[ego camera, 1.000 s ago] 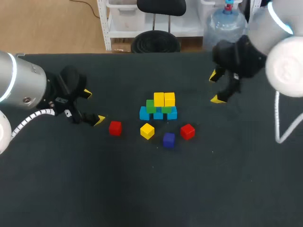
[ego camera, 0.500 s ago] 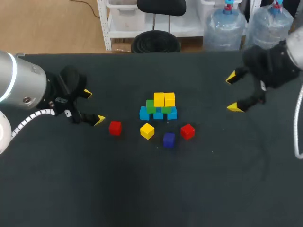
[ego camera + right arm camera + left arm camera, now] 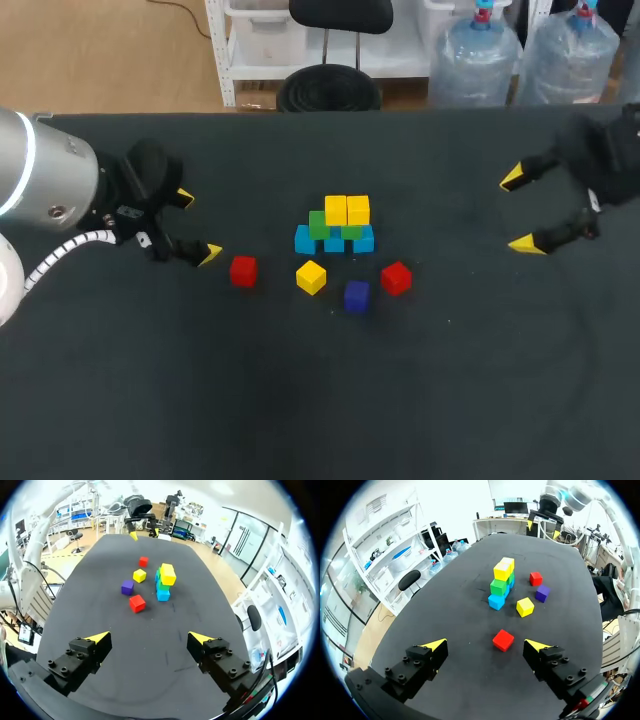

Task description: Place the blue cubes, place green cubes on the blue cubes, place the yellow cubes on the green cubes, then place the red cubes on the yellow cubes, and place purple cube on the red cubes.

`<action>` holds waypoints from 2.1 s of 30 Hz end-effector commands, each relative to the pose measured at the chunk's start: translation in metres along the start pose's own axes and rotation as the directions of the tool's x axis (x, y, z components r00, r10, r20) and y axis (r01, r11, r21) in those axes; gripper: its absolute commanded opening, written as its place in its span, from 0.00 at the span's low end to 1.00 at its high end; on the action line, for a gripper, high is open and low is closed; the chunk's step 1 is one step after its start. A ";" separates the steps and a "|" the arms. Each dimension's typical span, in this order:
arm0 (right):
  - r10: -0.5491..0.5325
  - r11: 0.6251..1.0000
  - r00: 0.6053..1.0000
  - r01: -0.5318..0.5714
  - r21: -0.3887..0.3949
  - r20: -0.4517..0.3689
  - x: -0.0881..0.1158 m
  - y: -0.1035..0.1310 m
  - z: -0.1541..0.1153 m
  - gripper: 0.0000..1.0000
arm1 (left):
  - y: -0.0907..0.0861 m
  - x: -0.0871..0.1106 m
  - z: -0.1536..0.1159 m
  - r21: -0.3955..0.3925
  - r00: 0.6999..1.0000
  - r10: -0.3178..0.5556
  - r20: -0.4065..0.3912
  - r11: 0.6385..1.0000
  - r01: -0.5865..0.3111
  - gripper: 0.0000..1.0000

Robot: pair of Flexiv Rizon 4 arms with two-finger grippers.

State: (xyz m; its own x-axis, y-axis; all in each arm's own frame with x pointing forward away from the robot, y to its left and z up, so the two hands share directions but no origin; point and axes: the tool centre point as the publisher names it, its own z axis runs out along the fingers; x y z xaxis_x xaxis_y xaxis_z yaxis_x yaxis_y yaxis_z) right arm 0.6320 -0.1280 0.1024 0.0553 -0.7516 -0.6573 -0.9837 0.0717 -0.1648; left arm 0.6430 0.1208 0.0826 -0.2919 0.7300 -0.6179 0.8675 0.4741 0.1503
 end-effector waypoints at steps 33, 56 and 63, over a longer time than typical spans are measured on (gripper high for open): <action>-0.015 1.000 1.000 0.015 -0.005 -0.001 0.004 -0.004 0.000 1.00 | -0.036 -0.038 0.027 0.261 0.824 0.565 -0.027 0.800 -0.540 1.00; -0.015 1.000 1.000 0.015 -0.005 -0.001 0.004 -0.004 0.000 1.00 | -0.093 -0.062 0.060 0.379 0.620 0.781 -0.073 0.597 -0.707 1.00; -0.015 1.000 1.000 0.015 -0.005 -0.001 0.004 -0.004 0.000 1.00 | -0.095 -0.061 0.066 0.386 0.607 0.791 -0.081 0.586 -0.712 0.76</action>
State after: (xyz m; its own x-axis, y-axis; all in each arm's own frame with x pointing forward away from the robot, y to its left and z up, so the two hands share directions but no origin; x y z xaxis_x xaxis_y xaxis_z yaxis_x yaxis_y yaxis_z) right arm 0.6347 -0.1319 0.1011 0.0690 -0.7554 -0.6517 -0.9834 0.0583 -0.1716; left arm 0.6021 0.0025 0.0570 0.4777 0.8548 -0.2027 0.8711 -0.4310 0.2352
